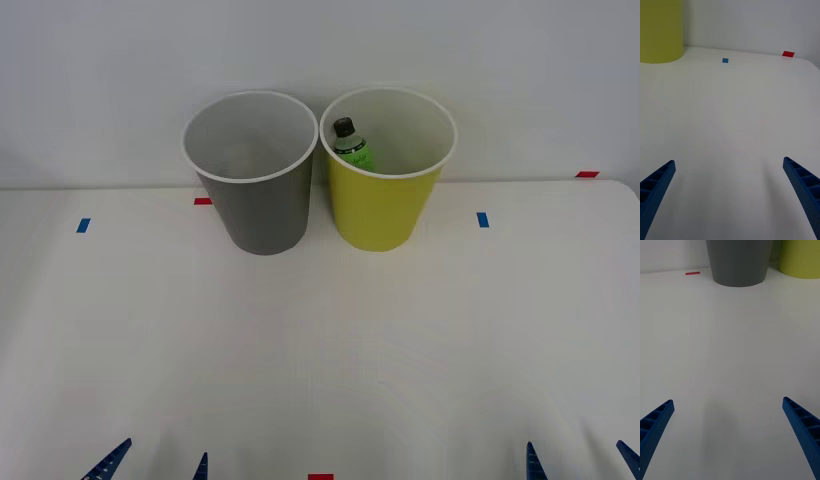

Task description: Put cans in the gray bin and PET bottles in the light green bin.

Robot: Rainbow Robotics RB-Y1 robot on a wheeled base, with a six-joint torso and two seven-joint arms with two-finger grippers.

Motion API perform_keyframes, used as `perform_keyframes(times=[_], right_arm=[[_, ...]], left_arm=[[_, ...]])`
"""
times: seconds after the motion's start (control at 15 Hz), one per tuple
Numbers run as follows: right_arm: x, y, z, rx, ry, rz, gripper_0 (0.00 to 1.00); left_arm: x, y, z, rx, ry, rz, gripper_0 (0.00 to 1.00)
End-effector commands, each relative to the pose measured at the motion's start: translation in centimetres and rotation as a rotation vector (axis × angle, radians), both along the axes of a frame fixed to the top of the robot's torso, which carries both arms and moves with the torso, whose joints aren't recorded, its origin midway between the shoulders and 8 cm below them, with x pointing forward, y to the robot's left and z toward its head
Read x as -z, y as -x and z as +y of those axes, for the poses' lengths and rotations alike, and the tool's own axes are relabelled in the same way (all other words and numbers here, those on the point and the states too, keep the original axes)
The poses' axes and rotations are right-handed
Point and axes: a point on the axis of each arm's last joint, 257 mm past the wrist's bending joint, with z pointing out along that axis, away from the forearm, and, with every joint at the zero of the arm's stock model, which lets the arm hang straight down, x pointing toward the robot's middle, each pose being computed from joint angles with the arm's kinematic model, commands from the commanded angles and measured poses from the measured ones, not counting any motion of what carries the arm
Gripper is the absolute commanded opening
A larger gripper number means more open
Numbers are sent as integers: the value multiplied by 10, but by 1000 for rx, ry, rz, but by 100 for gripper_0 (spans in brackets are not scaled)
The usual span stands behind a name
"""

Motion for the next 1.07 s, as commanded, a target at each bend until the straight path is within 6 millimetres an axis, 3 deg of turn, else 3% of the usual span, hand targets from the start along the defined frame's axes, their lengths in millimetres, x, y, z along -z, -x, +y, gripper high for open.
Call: perform_keyframes(times=[0.07, 1.07], right_arm=[[0, 0, 0, 0, 0, 0, 100], [0, 0, 0, 0, 0, 0, 100]], left_arm=[[0, 0, 0, 0, 0, 0, 100], [0, 0, 0, 0, 0, 0, 100]])
